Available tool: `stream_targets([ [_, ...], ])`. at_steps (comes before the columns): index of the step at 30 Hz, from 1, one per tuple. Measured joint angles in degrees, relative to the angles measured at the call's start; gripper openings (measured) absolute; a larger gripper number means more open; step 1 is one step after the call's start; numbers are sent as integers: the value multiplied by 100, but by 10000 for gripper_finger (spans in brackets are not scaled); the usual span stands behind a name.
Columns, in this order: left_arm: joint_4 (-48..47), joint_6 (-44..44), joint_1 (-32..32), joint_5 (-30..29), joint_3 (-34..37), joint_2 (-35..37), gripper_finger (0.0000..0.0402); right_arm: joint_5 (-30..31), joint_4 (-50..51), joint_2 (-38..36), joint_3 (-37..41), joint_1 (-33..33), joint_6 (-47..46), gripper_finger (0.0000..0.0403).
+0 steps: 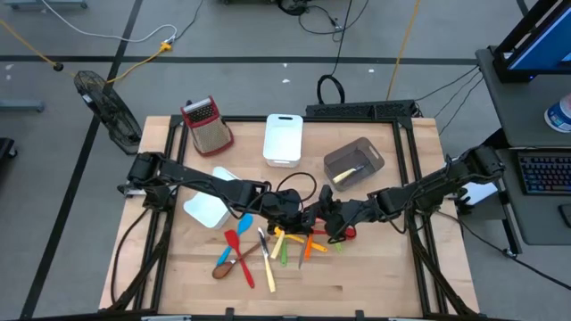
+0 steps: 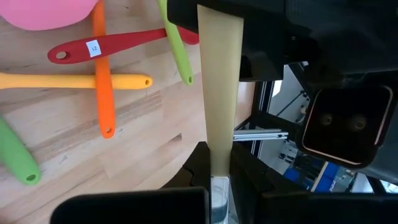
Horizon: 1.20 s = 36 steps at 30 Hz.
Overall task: Pick & Place Kitchen Items
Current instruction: Put the yellow table knife into the black bin
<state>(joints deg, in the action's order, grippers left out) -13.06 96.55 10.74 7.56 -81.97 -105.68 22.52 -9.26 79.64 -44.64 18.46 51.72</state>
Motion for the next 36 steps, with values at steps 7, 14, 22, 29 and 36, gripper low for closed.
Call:
stream_targets([
  [7, -17, -13, -13, 34, 0, 1, 19, -7, 51, 2, 2, 2, -118, 53],
  [14, -18, -25, -29, 14, 0, 8, 19, -2, 79, 2, 2, 4, -291, 53],
  [22, -23, -199, -50, -286, 0, 8, 69, 69, 221, -1, 2, -2, -550, 46],
  [29, -17, -244, -72, -419, 0, 8, 117, 17, 327, -1, 2, 0, -607, 46],
  [36, -26, -611, -160, -521, 0, 10, 160, 28, 481, -1, 2, 0, -619, 46],
])
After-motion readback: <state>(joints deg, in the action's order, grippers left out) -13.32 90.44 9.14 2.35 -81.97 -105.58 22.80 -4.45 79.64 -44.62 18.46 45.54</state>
